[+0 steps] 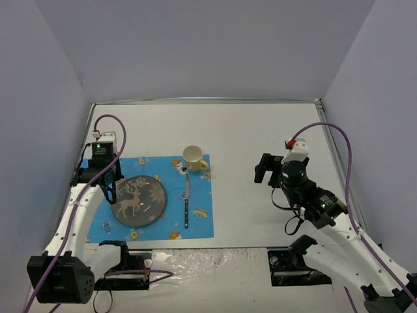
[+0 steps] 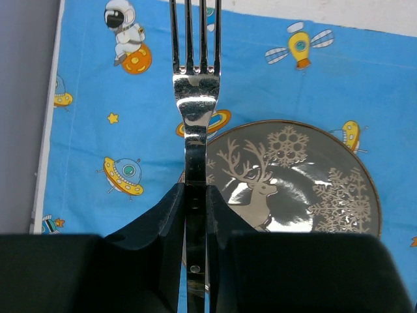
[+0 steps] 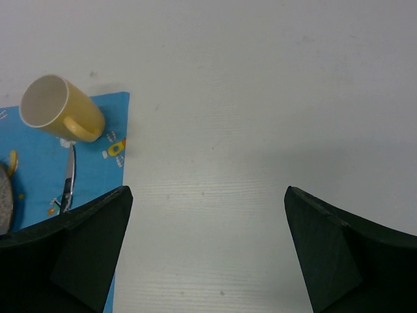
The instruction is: Set the dinner table for one person
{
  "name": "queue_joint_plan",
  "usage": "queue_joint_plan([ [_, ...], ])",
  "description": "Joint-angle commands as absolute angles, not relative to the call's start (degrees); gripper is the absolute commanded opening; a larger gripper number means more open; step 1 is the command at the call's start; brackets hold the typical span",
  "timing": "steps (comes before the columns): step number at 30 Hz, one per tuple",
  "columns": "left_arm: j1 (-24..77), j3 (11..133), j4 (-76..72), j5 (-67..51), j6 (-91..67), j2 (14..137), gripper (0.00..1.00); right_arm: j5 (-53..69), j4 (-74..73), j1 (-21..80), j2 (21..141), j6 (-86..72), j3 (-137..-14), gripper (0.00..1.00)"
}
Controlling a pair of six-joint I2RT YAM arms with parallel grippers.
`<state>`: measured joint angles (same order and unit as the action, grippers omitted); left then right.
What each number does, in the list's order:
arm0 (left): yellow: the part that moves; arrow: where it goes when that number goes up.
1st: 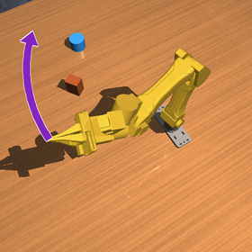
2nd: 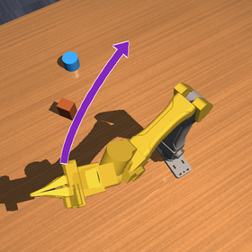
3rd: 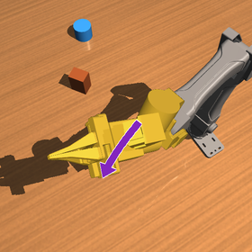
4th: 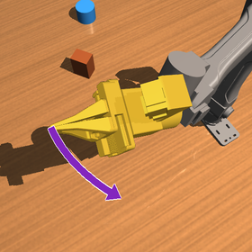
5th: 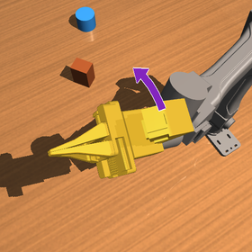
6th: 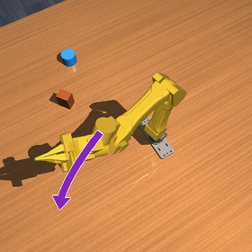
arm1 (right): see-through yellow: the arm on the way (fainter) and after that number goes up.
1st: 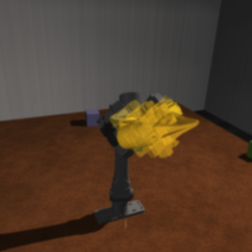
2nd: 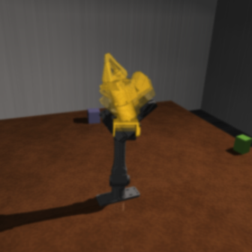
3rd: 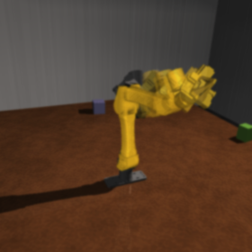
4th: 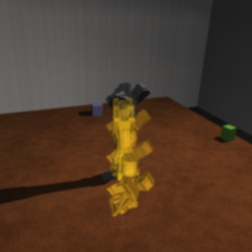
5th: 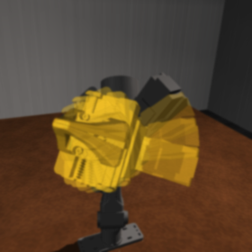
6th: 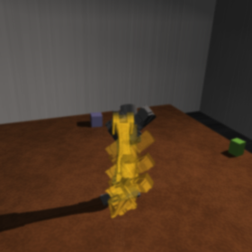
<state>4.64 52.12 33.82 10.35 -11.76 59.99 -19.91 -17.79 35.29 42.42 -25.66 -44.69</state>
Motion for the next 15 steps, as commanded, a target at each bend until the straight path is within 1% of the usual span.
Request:
queue_joint_plan([
  [1, -6.6, 51.6, 28.3, 1.7, 0.3, 59.1, 0.00, -12.5, -11.4, 35.2, 43.4, -23.2, -45.9, 1.00],
  [3, -9.5, 51.2, 27.7, 1.6, 3.9, 60.5, 0.00, -10.9, -10.8, 35.2, 43.3, -22.8, -45.3, 1.00],
  [7, -11.6, 49.3, 24.6, 2.9, 8.8, 63.9, 0.00, -9.7, -10.0, 35.2, 42.1, -21.7, -44.4, 1.00],
  [13, -20.6, 47.1, 18.9, -6.4, 12.6, 70.6, 0.00, -9.4, -9.6, 35.2, 40.8, -20.6, -43.5, 1.00],
  [15, -21.2, 47.8, 18.7, -7.5, 15.6, 71.6, 0.00, -9.1, -9.4, 35.2, 40.7, -20.5, -43.3, 1.00],
])
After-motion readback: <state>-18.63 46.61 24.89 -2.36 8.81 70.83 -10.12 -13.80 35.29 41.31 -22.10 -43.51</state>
